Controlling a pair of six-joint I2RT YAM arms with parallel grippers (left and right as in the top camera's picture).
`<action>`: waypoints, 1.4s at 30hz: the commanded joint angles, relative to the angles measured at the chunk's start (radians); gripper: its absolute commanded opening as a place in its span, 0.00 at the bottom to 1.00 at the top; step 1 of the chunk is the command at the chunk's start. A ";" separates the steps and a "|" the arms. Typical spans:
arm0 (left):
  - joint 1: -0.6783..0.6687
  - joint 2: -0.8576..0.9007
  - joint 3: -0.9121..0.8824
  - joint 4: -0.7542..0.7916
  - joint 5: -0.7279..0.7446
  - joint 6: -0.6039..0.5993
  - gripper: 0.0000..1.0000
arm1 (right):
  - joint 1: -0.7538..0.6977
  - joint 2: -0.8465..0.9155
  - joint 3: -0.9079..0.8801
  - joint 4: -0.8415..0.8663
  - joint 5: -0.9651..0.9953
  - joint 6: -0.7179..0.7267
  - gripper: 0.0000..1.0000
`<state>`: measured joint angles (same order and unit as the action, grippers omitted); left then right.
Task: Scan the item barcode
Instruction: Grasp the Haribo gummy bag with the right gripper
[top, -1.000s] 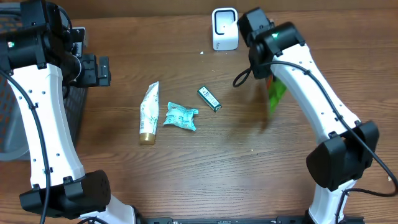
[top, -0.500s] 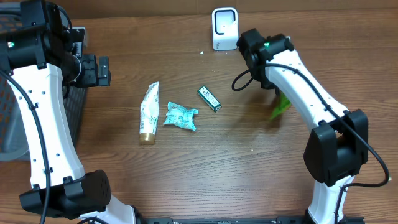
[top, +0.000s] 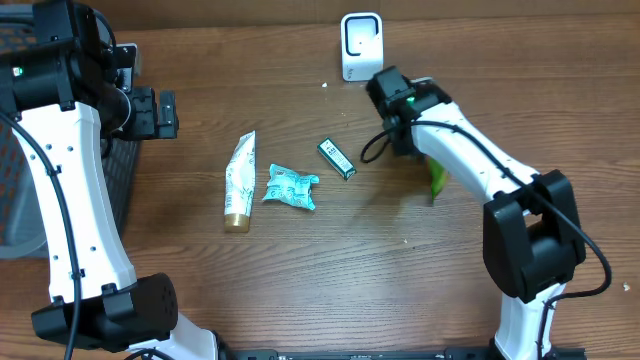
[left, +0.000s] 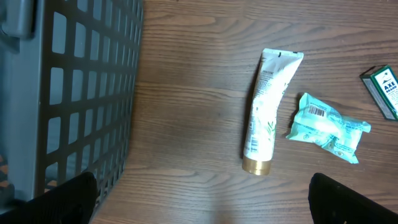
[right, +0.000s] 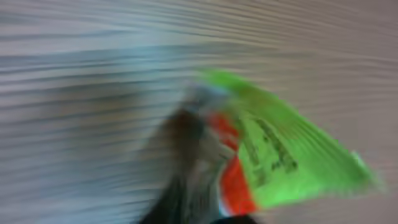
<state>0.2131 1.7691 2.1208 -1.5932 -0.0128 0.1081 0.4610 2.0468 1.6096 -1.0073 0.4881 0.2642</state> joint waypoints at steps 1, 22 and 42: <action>0.002 -0.015 0.006 0.002 -0.002 0.012 1.00 | 0.039 -0.021 0.010 0.051 -0.378 -0.124 0.46; 0.002 -0.015 0.006 0.002 -0.002 0.012 1.00 | -0.137 -0.012 0.246 -0.229 -0.560 -0.076 0.94; 0.002 -0.015 0.006 0.002 -0.002 0.012 1.00 | -0.104 0.047 -0.161 0.126 -0.482 -0.002 0.75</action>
<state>0.2131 1.7691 2.1208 -1.5929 -0.0128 0.1081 0.3431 2.0968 1.4876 -0.8864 -0.0074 0.2573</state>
